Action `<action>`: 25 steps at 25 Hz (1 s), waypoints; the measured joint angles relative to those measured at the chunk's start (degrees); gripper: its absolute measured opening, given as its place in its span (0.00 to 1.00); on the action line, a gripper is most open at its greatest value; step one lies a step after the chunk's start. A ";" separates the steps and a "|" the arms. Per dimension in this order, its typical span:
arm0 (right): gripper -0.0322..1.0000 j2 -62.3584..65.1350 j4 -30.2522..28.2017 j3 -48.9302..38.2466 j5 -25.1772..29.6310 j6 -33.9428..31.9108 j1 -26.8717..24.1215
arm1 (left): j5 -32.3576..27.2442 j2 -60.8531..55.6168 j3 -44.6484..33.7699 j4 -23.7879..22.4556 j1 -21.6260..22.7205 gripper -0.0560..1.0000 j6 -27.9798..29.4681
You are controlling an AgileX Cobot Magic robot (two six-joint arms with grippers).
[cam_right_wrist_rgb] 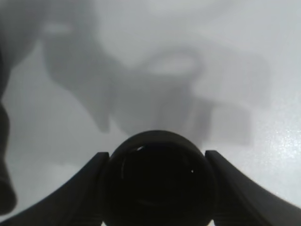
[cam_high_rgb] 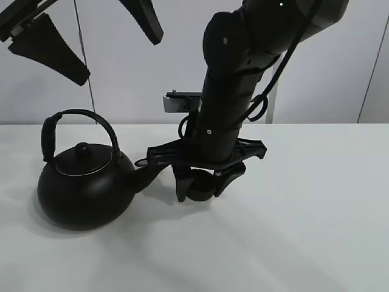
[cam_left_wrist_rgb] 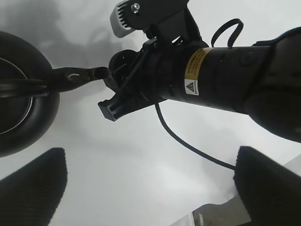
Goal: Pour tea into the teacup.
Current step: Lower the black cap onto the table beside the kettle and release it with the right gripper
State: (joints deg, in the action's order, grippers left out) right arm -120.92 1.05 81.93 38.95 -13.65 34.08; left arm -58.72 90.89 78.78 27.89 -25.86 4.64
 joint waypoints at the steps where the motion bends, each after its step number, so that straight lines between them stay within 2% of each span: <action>1: 0.41 -0.49 -0.14 -0.01 0.00 0.00 0.00 | 0.00 0.00 0.00 0.00 0.00 0.71 0.00; 19: 0.41 -2.63 0.83 0.29 0.58 1.34 0.00 | 0.00 0.00 0.00 0.00 0.00 0.71 0.00; 25: 0.51 -2.63 0.93 2.39 4.21 1.54 0.00 | 0.00 0.00 0.00 0.00 0.00 0.71 0.00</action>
State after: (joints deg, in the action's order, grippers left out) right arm -123.55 1.98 84.33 43.17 -12.11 34.08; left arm -58.72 90.89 78.78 27.89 -25.86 4.64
